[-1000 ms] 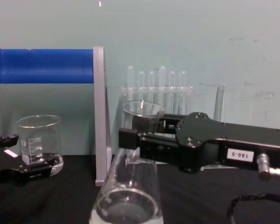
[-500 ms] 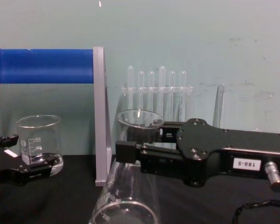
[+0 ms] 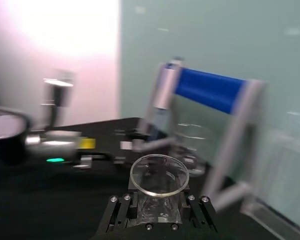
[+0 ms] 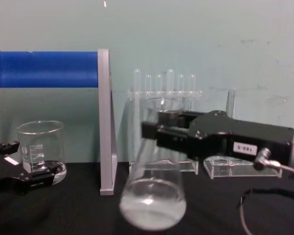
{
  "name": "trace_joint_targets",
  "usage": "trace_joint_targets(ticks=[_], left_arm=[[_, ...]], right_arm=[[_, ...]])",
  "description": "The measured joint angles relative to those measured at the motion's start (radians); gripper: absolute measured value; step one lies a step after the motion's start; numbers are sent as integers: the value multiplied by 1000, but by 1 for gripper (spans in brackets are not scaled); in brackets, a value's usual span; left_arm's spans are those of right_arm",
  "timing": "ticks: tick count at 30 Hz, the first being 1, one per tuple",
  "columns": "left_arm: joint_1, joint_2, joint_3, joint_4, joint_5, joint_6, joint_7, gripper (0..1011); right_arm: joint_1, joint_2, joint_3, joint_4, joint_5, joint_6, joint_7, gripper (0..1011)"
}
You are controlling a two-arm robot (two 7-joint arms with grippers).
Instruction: Grasp the erlenmeyer flask with one hand, shake it three times, then place it back.
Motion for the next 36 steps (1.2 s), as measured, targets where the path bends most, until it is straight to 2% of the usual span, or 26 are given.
trace_joint_targets(ticks=[2, 3, 6, 7, 10, 13, 20, 28, 36], left_arm=[[0, 0, 0, 0, 0, 0, 0, 1001], [0, 0, 0, 0, 0, 0, 0, 1001], [0, 0, 0, 0, 0, 0, 0, 1001], [0, 0, 0, 0, 0, 0, 0, 1001], [0, 0, 0, 0, 0, 0, 0, 1001], [0, 0, 0, 0, 0, 0, 0, 1001], [0, 0, 0, 0, 0, 0, 0, 1001], [0, 0, 0, 0, 0, 0, 0, 1001], [0, 0, 0, 0, 0, 0, 0, 1001]], right_arm=[[-4, -15, 12, 5, -28, 5, -58, 449], [-6, -29, 24, 11, -57, 11, -116, 449], [-10, -51, 39, 20, -90, 27, -193, 449], [-11, -66, 50, 28, -111, 36, -237, 449], [-14, -91, 69, 40, -140, 50, -307, 449], [-18, -116, 90, 51, -162, 63, -365, 449], [-25, -165, 133, 74, -193, 82, -461, 449], [-32, -194, 162, 82, -214, 93, -496, 449], [-42, -204, 172, 74, -218, 103, -466, 449]])
